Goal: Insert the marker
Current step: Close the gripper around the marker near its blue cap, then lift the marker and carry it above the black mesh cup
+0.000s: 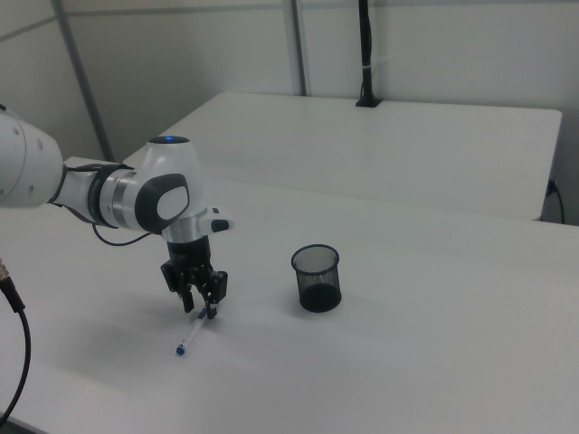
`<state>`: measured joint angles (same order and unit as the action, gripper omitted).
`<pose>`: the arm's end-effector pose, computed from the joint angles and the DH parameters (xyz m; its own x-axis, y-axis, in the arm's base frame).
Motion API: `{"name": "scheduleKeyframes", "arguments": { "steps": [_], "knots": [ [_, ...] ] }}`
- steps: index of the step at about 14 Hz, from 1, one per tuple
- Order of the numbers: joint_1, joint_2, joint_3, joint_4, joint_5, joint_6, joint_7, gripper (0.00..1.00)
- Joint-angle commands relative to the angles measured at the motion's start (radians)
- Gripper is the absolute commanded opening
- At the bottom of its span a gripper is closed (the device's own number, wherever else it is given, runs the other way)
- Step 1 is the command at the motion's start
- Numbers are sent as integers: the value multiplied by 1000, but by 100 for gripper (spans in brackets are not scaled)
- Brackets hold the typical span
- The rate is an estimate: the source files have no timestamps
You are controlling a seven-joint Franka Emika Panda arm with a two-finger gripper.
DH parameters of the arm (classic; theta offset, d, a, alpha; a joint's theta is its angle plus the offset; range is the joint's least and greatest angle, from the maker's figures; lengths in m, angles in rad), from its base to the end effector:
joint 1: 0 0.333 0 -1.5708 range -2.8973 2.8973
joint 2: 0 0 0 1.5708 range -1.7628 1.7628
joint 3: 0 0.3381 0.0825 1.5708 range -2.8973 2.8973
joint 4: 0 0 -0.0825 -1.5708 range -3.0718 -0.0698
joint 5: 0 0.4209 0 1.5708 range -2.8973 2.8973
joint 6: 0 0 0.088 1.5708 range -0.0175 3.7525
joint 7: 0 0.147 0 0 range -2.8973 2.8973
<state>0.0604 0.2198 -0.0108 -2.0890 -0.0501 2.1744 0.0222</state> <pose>0.5882 0.0256 0.2654 0.9895 0.0553 -0.1337 0.0615 -0.9972 0.0424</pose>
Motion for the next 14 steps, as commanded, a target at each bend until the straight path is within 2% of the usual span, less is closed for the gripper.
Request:
{"name": "scheduleKeyframes", "arguments": {
  "steps": [1,4,6,11,14],
  "knots": [
    [19,16,-5,3,-19,27,-2,40],
    [19,16,-5,4,-20,27,-2,17],
    [19,15,-5,4,-20,27,-2,7],
    [15,-36,-5,33,-11,-10,1,5],
    [0,-66,-17,157,-5,-76,1,5]
  ]
}}
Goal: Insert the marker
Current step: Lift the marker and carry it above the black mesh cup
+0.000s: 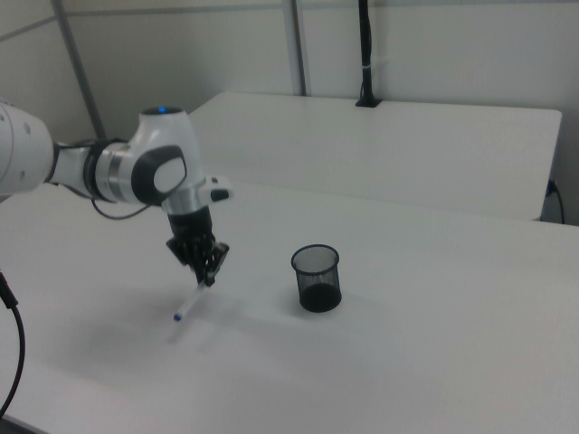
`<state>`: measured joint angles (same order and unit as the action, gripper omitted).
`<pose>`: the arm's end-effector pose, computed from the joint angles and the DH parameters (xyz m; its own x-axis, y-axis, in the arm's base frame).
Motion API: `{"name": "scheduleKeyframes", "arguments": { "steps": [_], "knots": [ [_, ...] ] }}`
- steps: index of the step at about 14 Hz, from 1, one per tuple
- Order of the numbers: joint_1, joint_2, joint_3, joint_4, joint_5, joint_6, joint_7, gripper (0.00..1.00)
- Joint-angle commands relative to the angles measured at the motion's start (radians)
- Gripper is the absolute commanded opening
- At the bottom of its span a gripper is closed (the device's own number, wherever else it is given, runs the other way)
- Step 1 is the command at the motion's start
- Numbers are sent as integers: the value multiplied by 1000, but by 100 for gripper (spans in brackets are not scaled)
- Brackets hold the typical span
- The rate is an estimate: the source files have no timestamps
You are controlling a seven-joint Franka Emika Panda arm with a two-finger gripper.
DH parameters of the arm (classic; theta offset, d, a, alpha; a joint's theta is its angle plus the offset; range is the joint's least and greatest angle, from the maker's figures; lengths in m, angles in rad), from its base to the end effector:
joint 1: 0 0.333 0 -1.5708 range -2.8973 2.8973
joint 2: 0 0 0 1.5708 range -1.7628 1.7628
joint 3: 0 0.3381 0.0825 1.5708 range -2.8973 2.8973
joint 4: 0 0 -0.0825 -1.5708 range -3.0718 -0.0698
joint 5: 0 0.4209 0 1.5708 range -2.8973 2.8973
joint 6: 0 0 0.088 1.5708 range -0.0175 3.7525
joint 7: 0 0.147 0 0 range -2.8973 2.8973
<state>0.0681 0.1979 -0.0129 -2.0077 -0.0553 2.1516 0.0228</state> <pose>0.6145 0.0299 0.3137 0.9966 0.0627 -0.0536 0.0654 -0.9967 0.0483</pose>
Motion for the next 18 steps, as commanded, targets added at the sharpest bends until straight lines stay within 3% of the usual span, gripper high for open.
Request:
{"name": "scheduleKeyframes", "arguments": {
  "steps": [1,4,7,13,18],
  "knots": [
    [-27,-45,-30,111,0,-36,-1,5],
    [-36,-49,-116,193,5,77,-3,5],
    [-59,-49,-173,224,63,246,-1,5],
    [-113,-35,-182,118,77,569,16,5],
    [-131,34,-185,89,75,677,9,5]
  ]
}}
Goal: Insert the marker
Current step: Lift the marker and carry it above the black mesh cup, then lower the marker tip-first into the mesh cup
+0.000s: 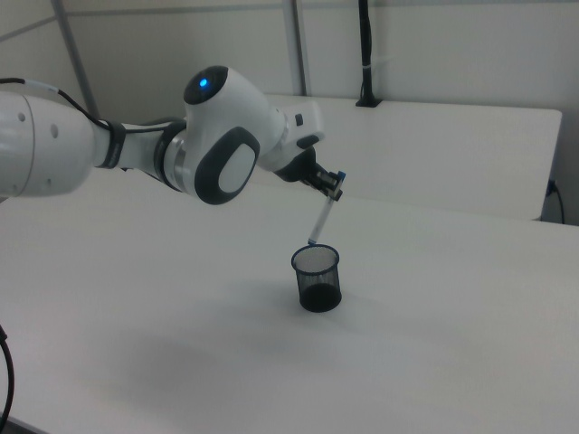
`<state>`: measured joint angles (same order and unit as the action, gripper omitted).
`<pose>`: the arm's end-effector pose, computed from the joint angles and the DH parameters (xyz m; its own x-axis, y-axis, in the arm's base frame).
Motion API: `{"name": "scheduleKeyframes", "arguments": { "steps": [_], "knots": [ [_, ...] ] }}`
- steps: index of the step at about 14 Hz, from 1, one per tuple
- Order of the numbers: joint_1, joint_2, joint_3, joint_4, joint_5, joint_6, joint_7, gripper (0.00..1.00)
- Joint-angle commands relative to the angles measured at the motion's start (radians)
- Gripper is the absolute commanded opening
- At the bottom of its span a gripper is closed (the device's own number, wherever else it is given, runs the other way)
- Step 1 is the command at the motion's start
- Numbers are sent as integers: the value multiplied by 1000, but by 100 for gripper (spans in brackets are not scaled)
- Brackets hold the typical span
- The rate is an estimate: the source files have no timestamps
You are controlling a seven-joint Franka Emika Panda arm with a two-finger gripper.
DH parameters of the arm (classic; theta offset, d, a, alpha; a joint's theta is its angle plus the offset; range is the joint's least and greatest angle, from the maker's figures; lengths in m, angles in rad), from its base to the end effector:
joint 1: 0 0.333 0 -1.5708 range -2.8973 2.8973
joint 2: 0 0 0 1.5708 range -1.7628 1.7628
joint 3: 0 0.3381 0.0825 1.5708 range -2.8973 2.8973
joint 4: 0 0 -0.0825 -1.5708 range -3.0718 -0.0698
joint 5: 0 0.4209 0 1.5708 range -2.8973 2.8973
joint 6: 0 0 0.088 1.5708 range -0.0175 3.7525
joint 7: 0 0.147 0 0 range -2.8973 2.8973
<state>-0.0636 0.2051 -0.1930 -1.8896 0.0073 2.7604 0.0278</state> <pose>0.6933 -0.1745 0.4494 0.7563 -0.2059 0.6210 -0.2745 -0.9615 0.0155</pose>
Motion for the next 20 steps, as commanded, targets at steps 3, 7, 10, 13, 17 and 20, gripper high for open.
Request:
{"name": "scheduleKeyframes", "arguments": {
  "steps": [3,7,10,13,17,20],
  "knots": [
    [4,51,-5,-106,5,198,-5,6],
    [11,60,-5,-114,3,208,-5,22],
    [13,57,-5,-112,3,173,-5,66],
    [15,47,-3,-106,8,136,6,70],
    [15,37,-3,-74,14,67,21,70],
    [11,39,-3,45,16,-189,23,70]
  ]
}}
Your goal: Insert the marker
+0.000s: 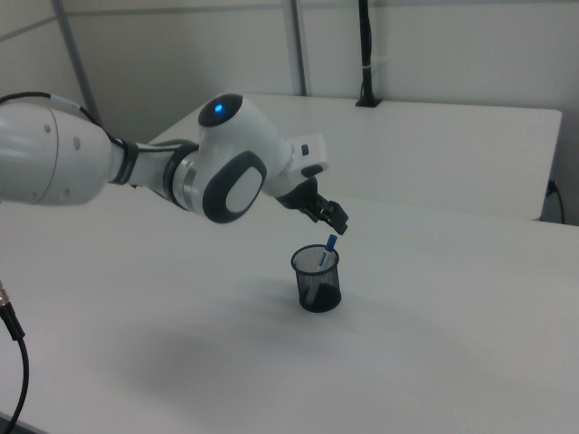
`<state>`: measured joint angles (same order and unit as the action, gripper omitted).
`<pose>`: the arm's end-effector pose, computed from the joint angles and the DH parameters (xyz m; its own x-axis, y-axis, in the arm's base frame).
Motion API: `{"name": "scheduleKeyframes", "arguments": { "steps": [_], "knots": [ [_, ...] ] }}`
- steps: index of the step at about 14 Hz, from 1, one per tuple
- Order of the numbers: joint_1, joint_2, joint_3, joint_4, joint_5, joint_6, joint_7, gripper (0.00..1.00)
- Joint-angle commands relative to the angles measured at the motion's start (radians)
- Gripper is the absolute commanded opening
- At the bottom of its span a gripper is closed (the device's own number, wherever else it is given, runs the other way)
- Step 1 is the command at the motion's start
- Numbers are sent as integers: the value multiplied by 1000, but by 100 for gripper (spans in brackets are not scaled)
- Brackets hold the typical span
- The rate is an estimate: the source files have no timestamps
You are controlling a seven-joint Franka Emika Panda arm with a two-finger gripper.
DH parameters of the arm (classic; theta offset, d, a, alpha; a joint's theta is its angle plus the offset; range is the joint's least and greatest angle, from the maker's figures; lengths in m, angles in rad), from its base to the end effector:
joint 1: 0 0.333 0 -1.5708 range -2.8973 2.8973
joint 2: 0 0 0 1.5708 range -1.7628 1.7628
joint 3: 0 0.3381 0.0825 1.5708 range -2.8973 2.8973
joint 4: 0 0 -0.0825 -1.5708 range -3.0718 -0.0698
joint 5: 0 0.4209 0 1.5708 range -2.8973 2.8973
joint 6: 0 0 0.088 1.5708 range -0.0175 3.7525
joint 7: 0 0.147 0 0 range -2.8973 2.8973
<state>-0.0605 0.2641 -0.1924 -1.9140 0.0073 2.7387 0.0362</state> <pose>0.6922 -0.1713 0.3909 0.8143 -0.2214 0.5365 -0.2773 -0.9605 0.0245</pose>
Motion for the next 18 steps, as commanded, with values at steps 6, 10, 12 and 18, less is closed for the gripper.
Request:
{"name": "scheduleKeyframes", "arguments": {
  "steps": [6,10,12,18],
  "knots": [
    [13,-31,5,252,45,-577,73,79],
    [51,-98,31,303,43,-839,67,92],
    [16,-149,150,299,26,-982,64,99],
    [-87,-213,356,279,8,-1079,106,100]
  ]
}}
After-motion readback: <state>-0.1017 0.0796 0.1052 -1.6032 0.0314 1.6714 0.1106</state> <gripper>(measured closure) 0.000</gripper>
